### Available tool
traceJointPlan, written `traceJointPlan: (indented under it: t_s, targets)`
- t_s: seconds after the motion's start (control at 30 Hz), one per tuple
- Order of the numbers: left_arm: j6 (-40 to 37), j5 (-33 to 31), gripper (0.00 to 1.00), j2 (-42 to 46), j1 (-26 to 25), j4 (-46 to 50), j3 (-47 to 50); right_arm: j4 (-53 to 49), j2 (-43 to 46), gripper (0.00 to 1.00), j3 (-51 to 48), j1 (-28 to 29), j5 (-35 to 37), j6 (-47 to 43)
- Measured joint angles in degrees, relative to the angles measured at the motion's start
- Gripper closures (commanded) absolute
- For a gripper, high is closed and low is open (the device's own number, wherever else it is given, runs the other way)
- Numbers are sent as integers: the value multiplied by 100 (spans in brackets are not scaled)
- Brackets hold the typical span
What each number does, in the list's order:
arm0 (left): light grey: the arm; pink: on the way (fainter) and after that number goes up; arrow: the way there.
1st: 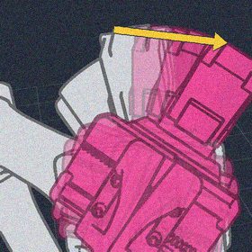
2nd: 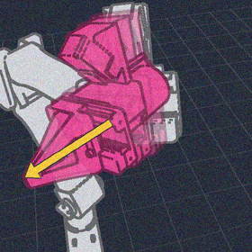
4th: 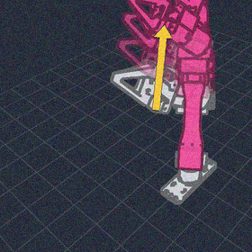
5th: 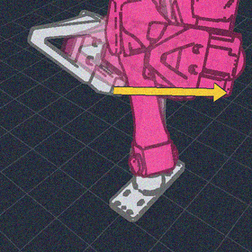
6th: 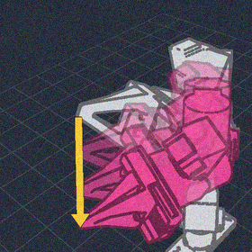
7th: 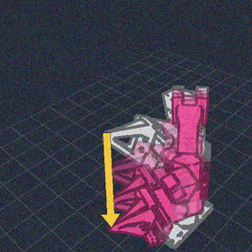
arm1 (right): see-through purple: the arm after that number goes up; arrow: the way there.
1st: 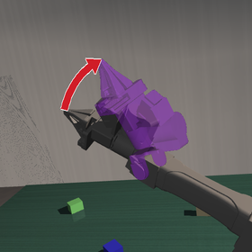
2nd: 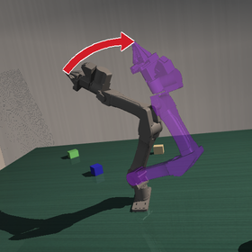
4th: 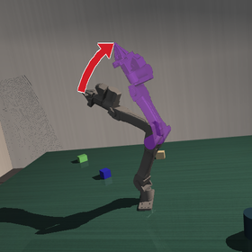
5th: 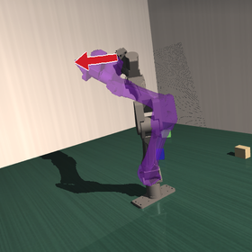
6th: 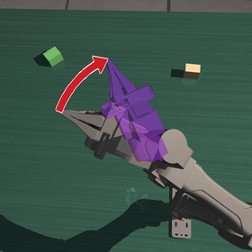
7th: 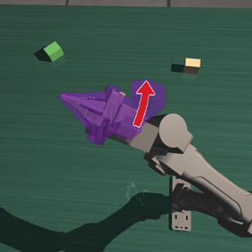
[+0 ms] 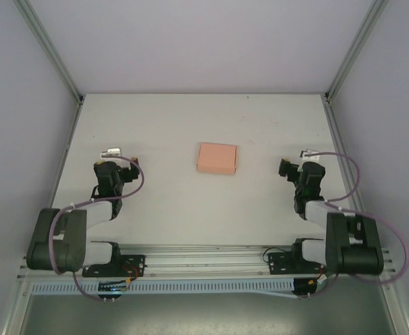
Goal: Assemble paper box
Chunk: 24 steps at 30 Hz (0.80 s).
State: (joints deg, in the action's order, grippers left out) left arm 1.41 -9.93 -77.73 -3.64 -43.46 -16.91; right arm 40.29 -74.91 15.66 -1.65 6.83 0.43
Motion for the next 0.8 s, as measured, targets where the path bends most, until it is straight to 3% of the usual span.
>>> traceJointPlan:
  t_s: [0.1,0.17,0.8]
  targets:
    - [-170,297,1,-686,96,-1073,13,640,-1058,1,343,-92,-284,96]
    - [-186,496,1,-960,267,-1193,15,584,-1416,1,538,-74,-393,111]
    - [-186,841,1,-994,409,-1639,2,758,-1429,1,566,-50,-435,149]
